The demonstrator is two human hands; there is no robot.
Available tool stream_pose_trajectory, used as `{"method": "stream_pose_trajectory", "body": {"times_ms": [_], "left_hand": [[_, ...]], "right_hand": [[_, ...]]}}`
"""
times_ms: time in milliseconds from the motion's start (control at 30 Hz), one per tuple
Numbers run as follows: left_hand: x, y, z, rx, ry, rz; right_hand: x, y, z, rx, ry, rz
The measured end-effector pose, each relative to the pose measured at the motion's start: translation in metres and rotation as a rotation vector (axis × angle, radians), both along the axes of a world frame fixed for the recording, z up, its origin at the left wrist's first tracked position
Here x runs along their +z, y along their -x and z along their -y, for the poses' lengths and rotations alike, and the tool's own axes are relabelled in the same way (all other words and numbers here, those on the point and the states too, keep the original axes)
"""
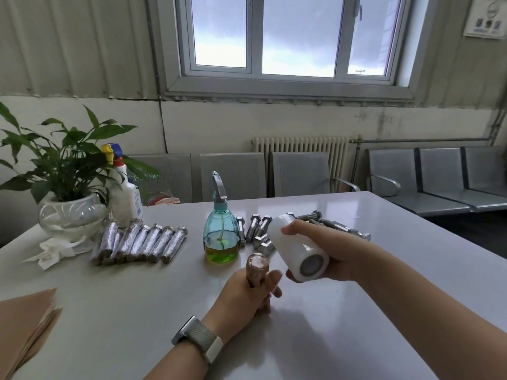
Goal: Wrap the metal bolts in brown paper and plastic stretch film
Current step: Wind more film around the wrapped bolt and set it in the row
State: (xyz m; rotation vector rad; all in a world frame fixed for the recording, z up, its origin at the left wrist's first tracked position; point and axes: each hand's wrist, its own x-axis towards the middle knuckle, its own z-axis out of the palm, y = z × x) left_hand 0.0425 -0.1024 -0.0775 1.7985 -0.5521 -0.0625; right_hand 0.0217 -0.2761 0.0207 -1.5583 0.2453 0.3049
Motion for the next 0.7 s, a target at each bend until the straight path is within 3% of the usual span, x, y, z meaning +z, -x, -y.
{"method": "stream_pose_trajectory", "body": {"times_ms": [167,233,367,533,700], "left_hand": [[0.006,0.005,-0.009,0.027,0.031,-0.045],[0.015,0.01,-0.018,-0.038,0.121,-0.118],[0.024,0.023,-0.053,-0.138,0.106,-0.064],[0.016,0.037,-0.077,-0.22,0.212,-0.304],[0.009,0.04,-0.075,-0.157,0.195,-0.144]], "right_hand": [[0.008,0.008,0.002,0.008,-0.054,0.003],[0.009,0.009,0.001,0.034,-0.053,0.014],[0.01,0.009,-0.01,0.106,-0.049,0.029],[0.009,0.005,-0.023,0.199,0.085,0.04],[0.01,-0.002,-0.025,0.198,0.188,0.079]]}}
